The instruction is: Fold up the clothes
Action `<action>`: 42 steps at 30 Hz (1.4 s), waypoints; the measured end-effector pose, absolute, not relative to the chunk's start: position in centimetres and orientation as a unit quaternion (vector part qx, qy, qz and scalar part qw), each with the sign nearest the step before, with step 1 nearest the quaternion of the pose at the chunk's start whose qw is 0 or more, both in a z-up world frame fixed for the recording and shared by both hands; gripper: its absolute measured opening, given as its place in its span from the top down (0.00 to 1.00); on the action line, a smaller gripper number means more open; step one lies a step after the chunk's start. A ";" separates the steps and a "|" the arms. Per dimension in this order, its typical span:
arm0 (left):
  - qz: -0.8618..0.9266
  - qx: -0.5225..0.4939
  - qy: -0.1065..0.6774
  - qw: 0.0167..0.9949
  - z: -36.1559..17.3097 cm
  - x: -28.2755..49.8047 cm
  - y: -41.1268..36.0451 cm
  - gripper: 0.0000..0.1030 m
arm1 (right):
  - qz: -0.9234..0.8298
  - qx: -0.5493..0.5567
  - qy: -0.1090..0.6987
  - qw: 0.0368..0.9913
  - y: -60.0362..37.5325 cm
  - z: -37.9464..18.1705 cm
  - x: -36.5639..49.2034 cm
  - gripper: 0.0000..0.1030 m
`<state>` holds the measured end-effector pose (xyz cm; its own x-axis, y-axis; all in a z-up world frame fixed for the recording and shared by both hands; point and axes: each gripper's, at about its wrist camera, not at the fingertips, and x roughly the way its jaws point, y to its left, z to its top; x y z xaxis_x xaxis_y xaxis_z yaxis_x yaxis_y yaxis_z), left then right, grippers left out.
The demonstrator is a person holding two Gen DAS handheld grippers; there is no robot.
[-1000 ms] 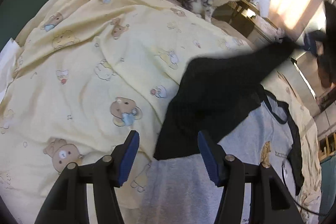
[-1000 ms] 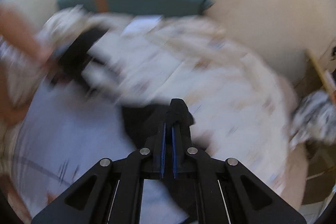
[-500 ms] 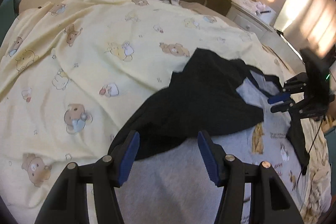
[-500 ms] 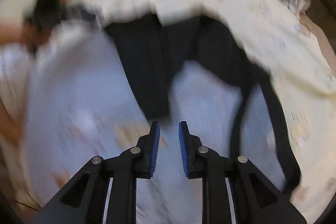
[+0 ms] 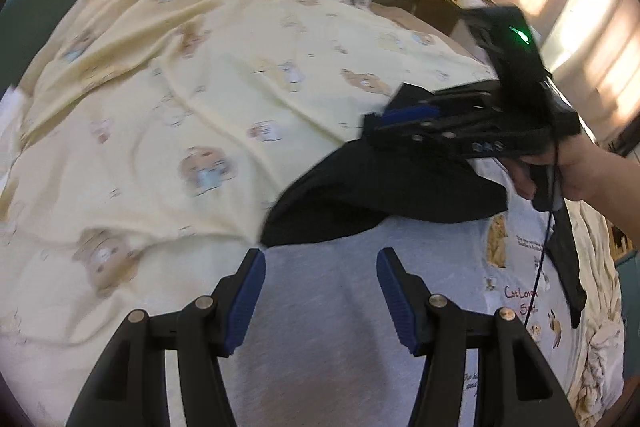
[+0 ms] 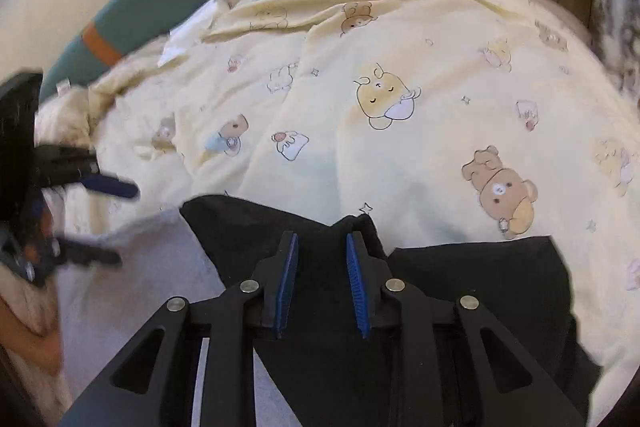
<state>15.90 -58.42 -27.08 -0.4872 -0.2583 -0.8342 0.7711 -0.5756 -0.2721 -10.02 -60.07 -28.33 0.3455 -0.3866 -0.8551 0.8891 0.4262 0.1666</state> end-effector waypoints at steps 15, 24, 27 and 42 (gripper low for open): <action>-0.800 0.403 0.313 0.314 -26.8 17.7 -57.5 0.43 | -0.400 0.328 0.408 0.752 -60.7 -28.3 -9.2 0.90; -0.798 0.400 0.327 0.309 -27.3 17.2 -57.8 0.43 | -0.339 0.239 0.396 0.819 -49.0 -22.5 -6.4 0.95; -0.796 0.408 0.340 0.291 -28.0 16.6 -57.4 0.43 | -0.318 0.223 0.404 0.828 -44.5 -23.3 -4.6 0.95; -0.775 0.392 0.449 0.208 -30.6 13.3 -56.3 0.43 | -0.414 0.334 0.306 0.790 -40.1 -26.6 -9.5 0.90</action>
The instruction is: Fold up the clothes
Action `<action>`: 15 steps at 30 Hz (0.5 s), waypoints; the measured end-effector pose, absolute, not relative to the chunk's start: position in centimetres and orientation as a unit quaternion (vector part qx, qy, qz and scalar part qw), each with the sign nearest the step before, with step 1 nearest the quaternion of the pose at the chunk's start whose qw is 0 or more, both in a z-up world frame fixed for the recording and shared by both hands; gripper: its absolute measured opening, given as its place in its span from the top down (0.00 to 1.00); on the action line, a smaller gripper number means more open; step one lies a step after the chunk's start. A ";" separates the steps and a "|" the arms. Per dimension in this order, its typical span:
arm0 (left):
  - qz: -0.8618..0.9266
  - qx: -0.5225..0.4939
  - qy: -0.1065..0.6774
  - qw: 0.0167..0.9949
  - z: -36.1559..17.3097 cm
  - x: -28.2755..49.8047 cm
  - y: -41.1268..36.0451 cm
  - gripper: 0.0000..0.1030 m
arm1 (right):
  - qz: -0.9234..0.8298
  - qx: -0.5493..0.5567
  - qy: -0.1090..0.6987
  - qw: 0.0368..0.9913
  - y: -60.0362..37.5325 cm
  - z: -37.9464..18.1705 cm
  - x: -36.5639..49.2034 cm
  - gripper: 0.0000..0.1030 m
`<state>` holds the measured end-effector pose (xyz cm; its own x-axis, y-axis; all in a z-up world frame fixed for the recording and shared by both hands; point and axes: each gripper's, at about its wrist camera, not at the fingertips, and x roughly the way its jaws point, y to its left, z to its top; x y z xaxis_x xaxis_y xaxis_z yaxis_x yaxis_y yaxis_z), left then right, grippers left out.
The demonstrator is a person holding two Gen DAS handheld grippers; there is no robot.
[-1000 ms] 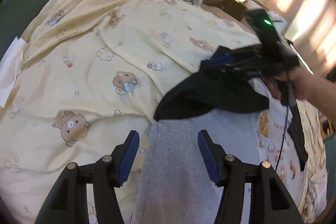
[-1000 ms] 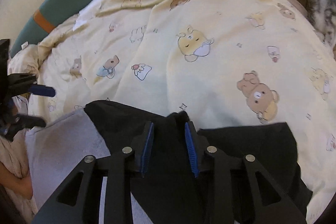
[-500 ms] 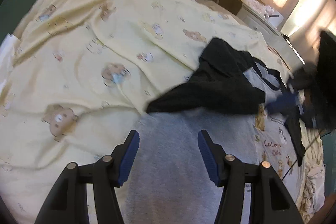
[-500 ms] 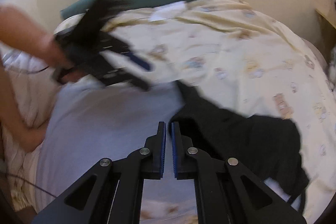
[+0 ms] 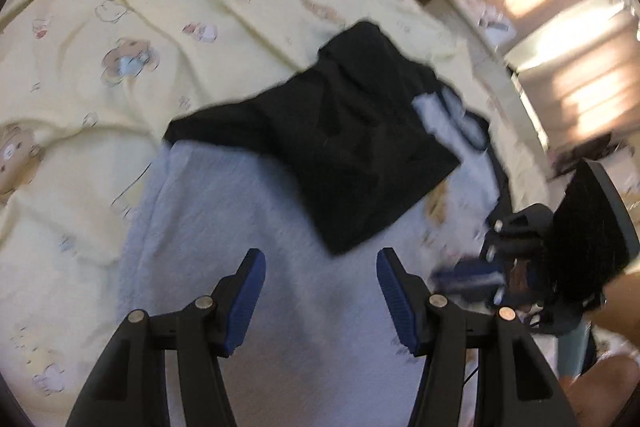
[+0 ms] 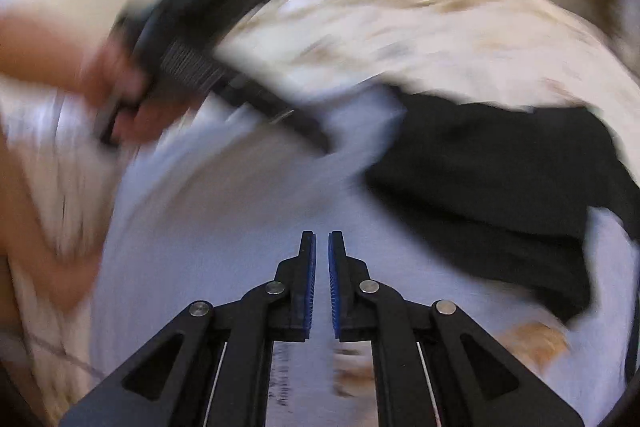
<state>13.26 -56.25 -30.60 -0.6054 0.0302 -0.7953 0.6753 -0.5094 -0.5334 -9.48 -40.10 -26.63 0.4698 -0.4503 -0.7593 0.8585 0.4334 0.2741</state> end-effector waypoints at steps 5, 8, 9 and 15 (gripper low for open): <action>-0.773 0.391 0.447 0.221 -31.5 10.8 -57.9 0.43 | -0.525 0.403 0.236 0.712 -41.5 -25.5 -19.3 0.70; -0.770 0.387 0.457 0.222 -32.2 9.8 -58.3 0.43 | -0.535 0.469 0.210 0.670 -42.9 -26.7 -23.4 0.65; -0.769 0.388 0.458 0.221 -32.4 9.6 -58.3 0.43 | -0.533 0.492 0.201 0.658 -43.3 -27.3 -24.1 0.64; -0.791 0.396 0.420 0.204 -31.9 8.4 -56.8 0.77 | -0.511 0.511 0.253 0.643 -44.4 -29.9 -22.7 0.61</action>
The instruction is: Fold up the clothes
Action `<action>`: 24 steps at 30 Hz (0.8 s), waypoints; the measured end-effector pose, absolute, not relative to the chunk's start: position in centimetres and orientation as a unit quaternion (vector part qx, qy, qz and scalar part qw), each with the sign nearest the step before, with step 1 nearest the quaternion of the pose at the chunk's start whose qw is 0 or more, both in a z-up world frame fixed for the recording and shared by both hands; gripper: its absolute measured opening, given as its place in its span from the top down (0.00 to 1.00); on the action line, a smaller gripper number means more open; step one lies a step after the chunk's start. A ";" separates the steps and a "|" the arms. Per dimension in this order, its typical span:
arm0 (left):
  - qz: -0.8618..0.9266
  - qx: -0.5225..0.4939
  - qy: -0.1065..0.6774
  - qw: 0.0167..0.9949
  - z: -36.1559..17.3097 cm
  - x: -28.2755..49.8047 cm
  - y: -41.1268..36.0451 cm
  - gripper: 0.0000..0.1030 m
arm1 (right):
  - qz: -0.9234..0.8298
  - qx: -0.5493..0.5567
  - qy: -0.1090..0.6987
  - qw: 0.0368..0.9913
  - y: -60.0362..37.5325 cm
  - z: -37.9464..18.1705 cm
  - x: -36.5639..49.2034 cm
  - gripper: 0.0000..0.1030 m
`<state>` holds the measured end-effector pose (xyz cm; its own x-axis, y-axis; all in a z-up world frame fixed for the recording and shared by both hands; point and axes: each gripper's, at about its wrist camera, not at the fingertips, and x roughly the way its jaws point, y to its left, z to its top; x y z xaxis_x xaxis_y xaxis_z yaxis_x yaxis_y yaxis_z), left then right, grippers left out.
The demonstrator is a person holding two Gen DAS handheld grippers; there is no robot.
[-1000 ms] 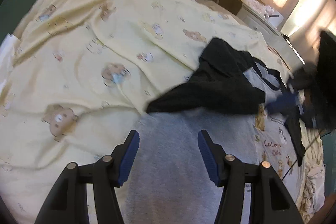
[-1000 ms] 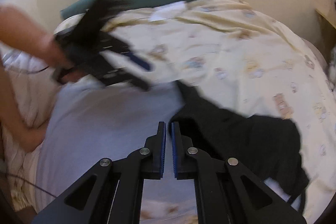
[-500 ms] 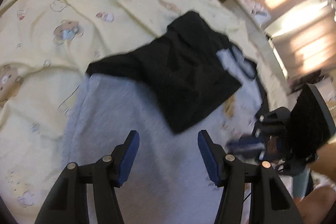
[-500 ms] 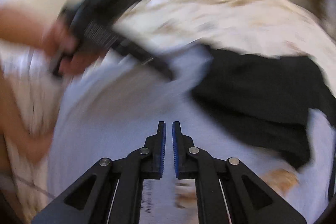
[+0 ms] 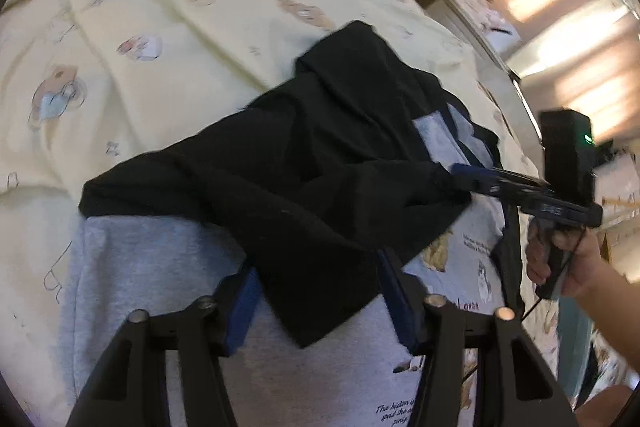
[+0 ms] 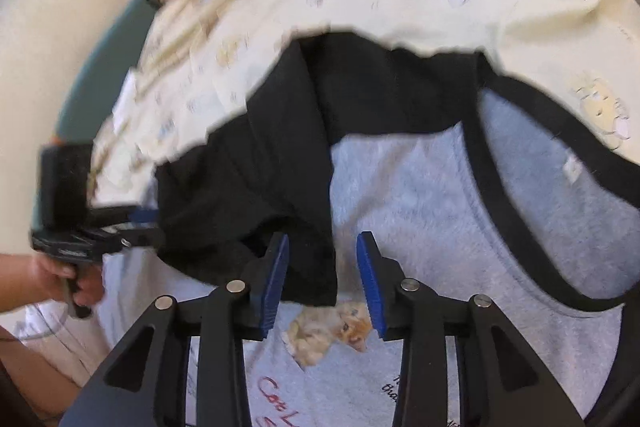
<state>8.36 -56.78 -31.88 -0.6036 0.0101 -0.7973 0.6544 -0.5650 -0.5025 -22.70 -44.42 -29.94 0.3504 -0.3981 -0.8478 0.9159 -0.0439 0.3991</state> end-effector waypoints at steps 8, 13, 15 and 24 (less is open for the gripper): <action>-0.811 0.357 0.423 0.190 -29.9 10.2 -57.4 0.96 | -0.530 0.427 0.310 0.664 -44.7 -27.7 -21.6 0.95; -0.808 0.315 0.452 0.207 -28.8 12.3 -59.2 0.96 | -0.533 0.376 0.358 0.668 -46.8 -23.5 -22.4 0.97; -0.807 0.312 0.456 0.207 -28.7 12.3 -59.4 0.96 | -0.533 0.390 0.348 0.665 -47.7 -22.2 -23.2 0.96; -0.809 0.302 0.465 0.196 -28.3 11.8 -59.3 0.96 | -0.502 0.430 0.373 0.651 -44.3 -28.4 -17.5 0.72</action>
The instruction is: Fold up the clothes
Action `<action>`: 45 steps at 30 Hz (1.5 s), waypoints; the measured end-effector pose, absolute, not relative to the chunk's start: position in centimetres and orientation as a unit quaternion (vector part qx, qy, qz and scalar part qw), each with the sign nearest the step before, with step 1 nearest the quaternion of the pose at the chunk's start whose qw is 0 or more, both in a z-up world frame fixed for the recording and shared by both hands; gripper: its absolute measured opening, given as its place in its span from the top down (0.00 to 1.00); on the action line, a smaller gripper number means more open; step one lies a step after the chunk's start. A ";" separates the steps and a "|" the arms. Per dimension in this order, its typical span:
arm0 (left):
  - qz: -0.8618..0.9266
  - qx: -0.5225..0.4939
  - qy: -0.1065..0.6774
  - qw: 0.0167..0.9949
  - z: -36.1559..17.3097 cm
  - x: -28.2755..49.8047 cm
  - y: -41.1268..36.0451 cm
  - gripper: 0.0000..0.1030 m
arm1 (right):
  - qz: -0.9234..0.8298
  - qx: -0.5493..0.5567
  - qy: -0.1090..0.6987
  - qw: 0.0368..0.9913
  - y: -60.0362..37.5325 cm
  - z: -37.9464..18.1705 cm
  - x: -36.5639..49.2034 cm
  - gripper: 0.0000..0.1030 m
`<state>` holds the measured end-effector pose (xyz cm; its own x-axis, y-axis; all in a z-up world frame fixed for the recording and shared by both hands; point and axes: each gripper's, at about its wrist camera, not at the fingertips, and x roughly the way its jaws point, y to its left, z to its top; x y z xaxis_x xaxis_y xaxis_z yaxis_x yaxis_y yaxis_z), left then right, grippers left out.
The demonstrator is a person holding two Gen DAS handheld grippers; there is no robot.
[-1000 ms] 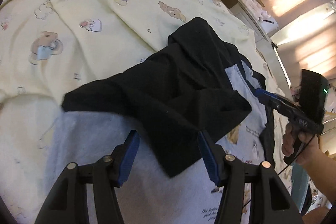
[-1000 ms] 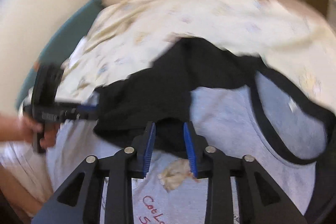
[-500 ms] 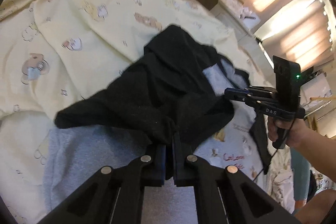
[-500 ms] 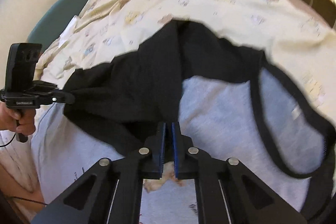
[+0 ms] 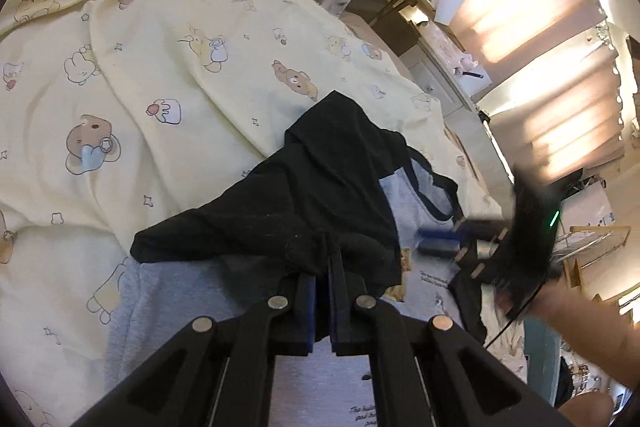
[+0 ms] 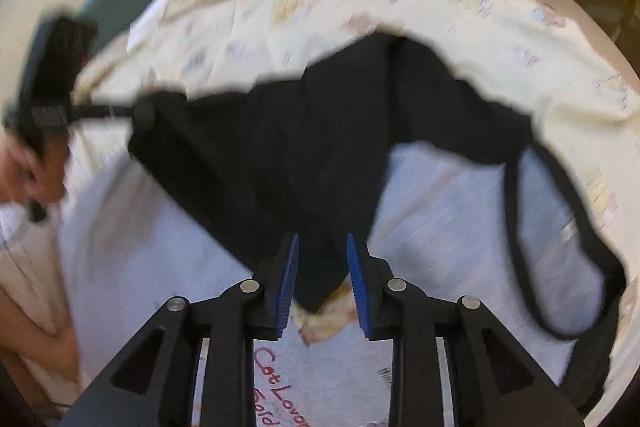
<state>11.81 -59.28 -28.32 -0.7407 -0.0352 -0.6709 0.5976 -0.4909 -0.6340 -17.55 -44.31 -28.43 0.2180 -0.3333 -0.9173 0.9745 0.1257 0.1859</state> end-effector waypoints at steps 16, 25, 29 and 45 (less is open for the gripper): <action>-0.802 0.308 0.471 0.202 -28.9 12.5 -59.5 0.96 | -0.546 0.444 0.329 0.629 -42.9 -30.8 -18.3 0.96; -0.804 0.270 0.490 0.202 -27.6 14.0 -61.3 0.96 | -0.578 0.371 0.337 0.643 -44.9 -21.1 -20.7 0.96; -0.805 0.241 0.509 0.187 -26.8 14.4 -61.7 0.96 | -0.595 0.315 0.348 0.652 -48.5 -16.5 -20.7 0.96; -0.815 0.222 0.490 0.215 -26.8 15.2 -60.7 0.98 | -0.575 0.239 0.414 0.664 -61.0 -12.6 -17.6 0.96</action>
<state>15.18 -60.71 -26.79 -0.8092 -0.1326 -0.5724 0.5678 -0.4272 -0.7036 -17.59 -61.01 -12.57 -0.0033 -0.5660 -0.8244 0.9612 0.2256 -0.1587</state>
